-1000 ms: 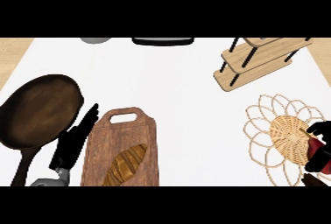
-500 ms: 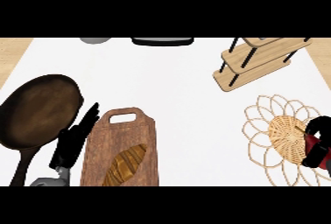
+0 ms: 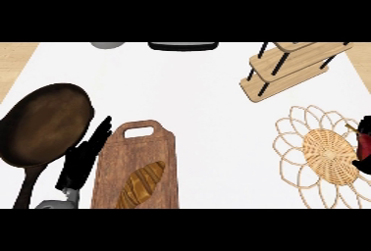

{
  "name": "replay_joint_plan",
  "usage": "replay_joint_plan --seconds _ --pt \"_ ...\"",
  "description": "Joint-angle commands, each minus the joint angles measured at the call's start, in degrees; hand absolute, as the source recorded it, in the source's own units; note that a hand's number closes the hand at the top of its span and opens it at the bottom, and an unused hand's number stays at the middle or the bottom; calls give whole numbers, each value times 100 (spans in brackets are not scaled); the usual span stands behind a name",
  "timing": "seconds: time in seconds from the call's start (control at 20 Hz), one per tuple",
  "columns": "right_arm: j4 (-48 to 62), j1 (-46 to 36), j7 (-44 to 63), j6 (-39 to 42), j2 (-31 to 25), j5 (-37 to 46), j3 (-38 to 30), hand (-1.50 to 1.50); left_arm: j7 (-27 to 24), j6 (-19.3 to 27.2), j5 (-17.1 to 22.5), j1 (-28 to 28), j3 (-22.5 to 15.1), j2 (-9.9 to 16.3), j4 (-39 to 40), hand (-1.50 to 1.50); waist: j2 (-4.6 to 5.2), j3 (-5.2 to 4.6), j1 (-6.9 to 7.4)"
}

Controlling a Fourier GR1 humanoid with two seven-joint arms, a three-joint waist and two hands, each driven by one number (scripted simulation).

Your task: Pick the pear from the placemat and place it in the tiered shelf

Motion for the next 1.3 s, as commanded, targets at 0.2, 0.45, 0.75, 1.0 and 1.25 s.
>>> replay_joint_plan --seconds 0.2,0.45,0.75,1.0,1.25 --pt "835 -402 -3383 101 -1400 -1056 -838 150 -230 73 -85 -174 80 -46 375 0 41 4 -30" --pt "1435 -1278 -3771 -25 -1755 -1308 -1383 150 -60 -17 -95 -54 -3 -40 172 0 34 1 75" --pt "1887 -2190 -3409 469 -1679 -2163 -1989 150 148 -207 61 -23 120 83 27 0 25 -4 87" --pt "2624 -3350 -3078 437 -1859 -1932 -1700 150 -240 -57 -188 -303 46 -150 608 0 48 -6 98" --pt "3325 -4385 -2743 -280 -1530 -1433 -1340 150 -276 -342 -21 -184 147 20 466 0 79 -6 220"
